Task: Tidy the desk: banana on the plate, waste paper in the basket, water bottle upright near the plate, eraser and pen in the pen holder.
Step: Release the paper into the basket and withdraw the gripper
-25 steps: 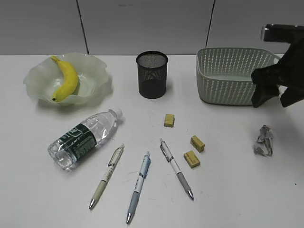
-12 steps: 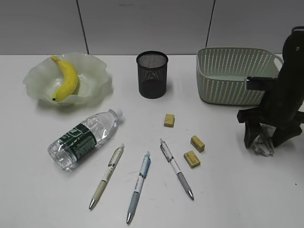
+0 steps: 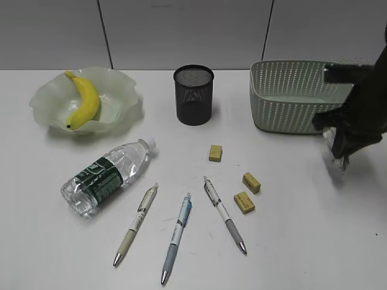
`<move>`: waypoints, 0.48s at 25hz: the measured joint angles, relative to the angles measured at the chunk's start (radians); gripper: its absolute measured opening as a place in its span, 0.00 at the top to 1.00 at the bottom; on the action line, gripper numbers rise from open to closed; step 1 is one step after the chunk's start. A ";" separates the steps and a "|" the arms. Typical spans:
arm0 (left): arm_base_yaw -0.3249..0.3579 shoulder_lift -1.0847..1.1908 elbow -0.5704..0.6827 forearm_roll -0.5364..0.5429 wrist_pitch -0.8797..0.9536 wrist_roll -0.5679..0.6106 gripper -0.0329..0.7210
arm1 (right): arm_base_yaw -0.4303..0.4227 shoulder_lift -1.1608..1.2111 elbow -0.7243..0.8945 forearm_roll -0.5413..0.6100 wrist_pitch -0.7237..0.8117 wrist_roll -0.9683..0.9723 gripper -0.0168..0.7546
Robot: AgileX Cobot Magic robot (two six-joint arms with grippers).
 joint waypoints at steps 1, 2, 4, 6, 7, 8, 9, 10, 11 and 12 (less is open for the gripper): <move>0.000 0.000 0.000 0.000 0.000 0.000 0.46 | 0.000 -0.041 0.000 0.000 0.000 -0.006 0.93; 0.000 0.000 0.000 0.000 0.000 0.000 0.46 | 0.000 -0.075 -0.005 -0.001 0.001 -0.010 0.93; 0.000 0.000 0.000 0.000 0.000 0.000 0.46 | 0.000 -0.151 -0.023 -0.001 -0.014 -0.025 0.93; 0.000 0.000 0.000 0.000 0.000 0.000 0.46 | 0.000 -0.199 -0.051 -0.001 -0.074 -0.058 0.93; 0.000 0.000 0.000 0.000 0.000 0.000 0.46 | 0.000 -0.214 -0.068 -0.001 -0.118 -0.076 0.93; 0.000 0.000 0.000 0.000 0.000 0.000 0.46 | 0.000 -0.217 -0.082 -0.001 -0.156 -0.092 0.93; 0.000 0.000 0.000 0.000 0.000 0.000 0.46 | 0.000 -0.215 -0.097 -0.001 -0.203 -0.101 0.93; 0.000 0.000 0.000 0.000 0.000 0.000 0.46 | 0.000 -0.205 -0.111 -0.001 -0.244 -0.108 0.93; 0.000 0.000 0.000 0.000 0.000 0.000 0.46 | 0.000 -0.186 -0.123 -0.001 -0.277 -0.113 0.93; 0.000 0.000 0.000 0.000 0.000 0.000 0.46 | 0.000 -0.165 -0.140 -0.001 -0.301 -0.115 0.93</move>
